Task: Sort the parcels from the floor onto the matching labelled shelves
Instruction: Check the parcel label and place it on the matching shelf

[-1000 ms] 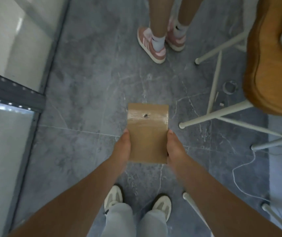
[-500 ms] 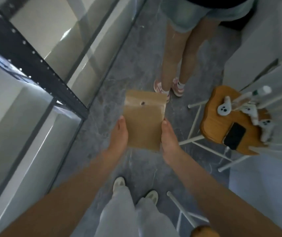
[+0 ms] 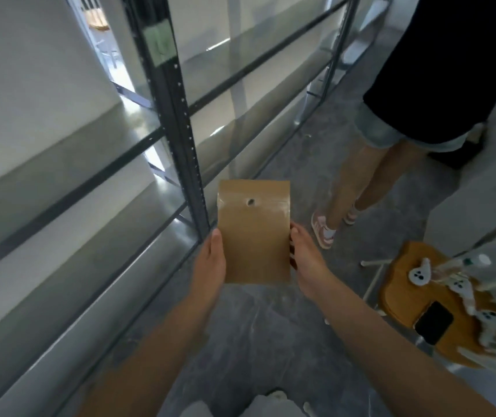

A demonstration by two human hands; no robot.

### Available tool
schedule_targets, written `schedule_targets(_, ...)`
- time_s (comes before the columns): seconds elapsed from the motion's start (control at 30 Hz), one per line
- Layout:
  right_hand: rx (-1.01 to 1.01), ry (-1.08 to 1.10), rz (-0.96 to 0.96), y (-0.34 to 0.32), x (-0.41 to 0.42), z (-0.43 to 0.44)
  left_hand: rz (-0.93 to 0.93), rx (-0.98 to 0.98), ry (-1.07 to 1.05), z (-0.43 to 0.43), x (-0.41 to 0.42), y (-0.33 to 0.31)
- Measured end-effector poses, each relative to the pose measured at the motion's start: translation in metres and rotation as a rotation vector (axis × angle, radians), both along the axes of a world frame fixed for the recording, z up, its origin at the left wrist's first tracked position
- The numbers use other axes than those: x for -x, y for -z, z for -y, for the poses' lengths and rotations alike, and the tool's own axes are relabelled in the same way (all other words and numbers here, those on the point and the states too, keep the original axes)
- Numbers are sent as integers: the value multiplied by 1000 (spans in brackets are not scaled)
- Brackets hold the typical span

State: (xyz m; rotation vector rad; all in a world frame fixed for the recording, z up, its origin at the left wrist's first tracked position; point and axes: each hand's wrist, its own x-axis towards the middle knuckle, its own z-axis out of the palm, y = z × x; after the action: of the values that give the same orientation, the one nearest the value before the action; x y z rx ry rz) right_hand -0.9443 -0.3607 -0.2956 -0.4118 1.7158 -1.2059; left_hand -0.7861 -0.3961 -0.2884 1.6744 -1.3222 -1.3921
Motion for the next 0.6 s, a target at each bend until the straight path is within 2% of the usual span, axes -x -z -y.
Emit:
schedule_targets(0.13, 43, -136, 37, -37, -64, 14, 16, 38, -127, -1, -71, -39)
schedule_targets(0.37, 207, -358, 23, -89, -188, 38, 20, 259, -390, -25, -197, -101)
schedule_targets(0.6, 325, -608, 109, -129, -299, 43, -105, 356, -666, -63, -297, -136)
